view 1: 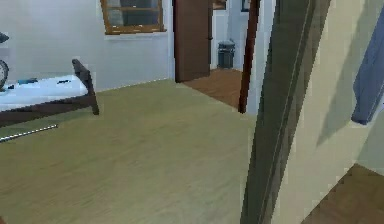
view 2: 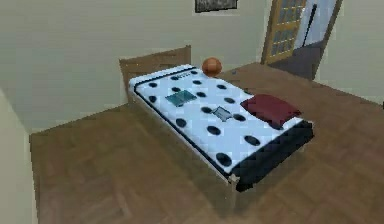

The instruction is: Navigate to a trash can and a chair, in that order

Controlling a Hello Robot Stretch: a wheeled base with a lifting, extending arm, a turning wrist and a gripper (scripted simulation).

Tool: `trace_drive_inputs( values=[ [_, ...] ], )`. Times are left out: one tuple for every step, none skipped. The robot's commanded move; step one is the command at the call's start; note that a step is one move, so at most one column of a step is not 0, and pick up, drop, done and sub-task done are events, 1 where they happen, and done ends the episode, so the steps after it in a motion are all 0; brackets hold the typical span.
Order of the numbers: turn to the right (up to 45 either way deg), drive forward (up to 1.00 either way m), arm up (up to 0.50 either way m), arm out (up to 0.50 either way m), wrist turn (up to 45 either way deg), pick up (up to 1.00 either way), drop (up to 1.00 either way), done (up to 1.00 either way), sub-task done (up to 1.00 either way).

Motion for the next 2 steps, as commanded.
trace_drive_inputs(
  values=[
    [9.0, 0.0, 0.0, 0.0, 0.0, 0.0, 0.0, 0.0, 0.0],
    [0.0, 0.05, 0.0, 0.0, 0.0, 0.0, 0.0, 0.0, 0.0]
  ],
)
